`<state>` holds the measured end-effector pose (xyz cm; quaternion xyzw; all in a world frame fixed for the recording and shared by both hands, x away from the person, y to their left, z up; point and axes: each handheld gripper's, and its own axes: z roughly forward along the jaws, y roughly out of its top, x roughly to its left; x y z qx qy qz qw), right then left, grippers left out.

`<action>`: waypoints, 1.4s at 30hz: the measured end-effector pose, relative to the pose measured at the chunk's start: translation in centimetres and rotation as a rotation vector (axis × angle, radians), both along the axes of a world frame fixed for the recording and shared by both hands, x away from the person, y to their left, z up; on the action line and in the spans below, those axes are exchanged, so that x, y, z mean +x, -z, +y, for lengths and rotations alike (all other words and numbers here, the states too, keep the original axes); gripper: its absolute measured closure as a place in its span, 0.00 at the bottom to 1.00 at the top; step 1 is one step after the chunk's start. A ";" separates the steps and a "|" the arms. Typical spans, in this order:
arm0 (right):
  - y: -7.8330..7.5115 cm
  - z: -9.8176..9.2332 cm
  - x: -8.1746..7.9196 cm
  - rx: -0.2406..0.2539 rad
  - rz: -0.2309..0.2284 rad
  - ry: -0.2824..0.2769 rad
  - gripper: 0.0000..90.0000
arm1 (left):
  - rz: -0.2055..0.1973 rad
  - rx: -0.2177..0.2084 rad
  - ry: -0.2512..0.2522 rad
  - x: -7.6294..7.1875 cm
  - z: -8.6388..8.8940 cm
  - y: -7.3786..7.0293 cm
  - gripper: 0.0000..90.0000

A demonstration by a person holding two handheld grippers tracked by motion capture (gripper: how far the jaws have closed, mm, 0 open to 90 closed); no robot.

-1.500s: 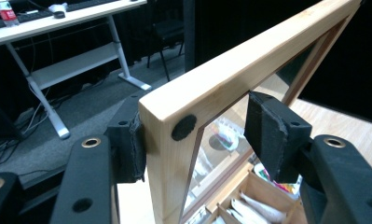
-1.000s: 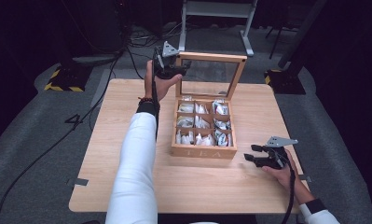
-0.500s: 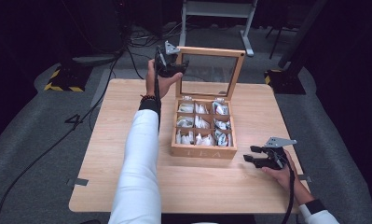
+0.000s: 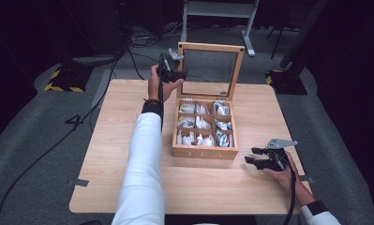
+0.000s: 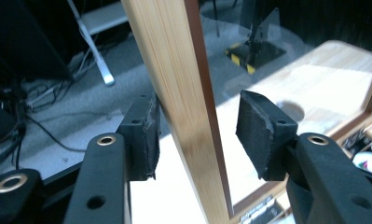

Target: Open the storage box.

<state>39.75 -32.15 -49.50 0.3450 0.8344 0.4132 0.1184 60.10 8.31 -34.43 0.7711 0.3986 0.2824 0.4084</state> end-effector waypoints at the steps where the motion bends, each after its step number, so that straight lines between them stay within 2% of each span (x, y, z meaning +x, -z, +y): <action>1: 0.0 0.0 0.0 0.001 0.000 0.003 0.46 | 0.008 -0.004 -0.002 0.0 0.1 0.3 0.54; 3: 0.0 -0.1 0.0 0.003 0.002 0.005 0.46 | 0.028 -0.017 0.000 0.1 0.3 0.9 0.54; 7: 0.1 -0.1 0.0 -0.003 0.005 0.005 0.46 | 0.062 -0.008 0.018 0.1 0.5 2.2 0.56; 9: 0.1 0.0 0.0 -0.008 0.006 0.002 0.46 | 0.067 -0.017 0.024 0.1 0.6 2.7 0.56; 23: 0.3 -0.1 -0.1 -0.011 0.011 -0.002 0.45 | 0.134 0.033 0.054 -0.3 0.7 5.3 0.55; 25: 0.3 -0.1 -0.1 -0.017 0.013 0.001 0.45 | 0.134 0.047 0.043 -0.5 0.7 5.3 0.50; 27: 0.4 -0.1 -0.1 -0.017 0.015 -0.001 0.45 | 0.135 0.038 0.042 -0.7 0.7 5.2 0.45; 31: 0.5 -0.1 0.0 -0.038 0.011 -0.003 0.44 | 0.130 0.078 0.075 -2.0 0.7 5.0 0.37; 33: 0.4 -0.2 -0.1 -0.047 0.004 -0.006 0.43 | 0.126 0.090 0.094 -3.0 0.8 4.9 0.30; 37: 0.5 -0.3 -0.1 -0.050 0.008 -0.002 0.43 | 0.125 0.113 0.147 -5.1 1.4 4.6 0.26; 39: 0.5 -0.3 -0.1 -0.050 0.009 -0.002 0.42 | 0.112 0.139 0.159 -6.5 1.9 4.4 0.24; 42: 0.5 -0.2 0.0 -0.060 0.001 -0.006 0.41 | 0.119 0.137 0.188 -8.0 2.6 4.4 0.22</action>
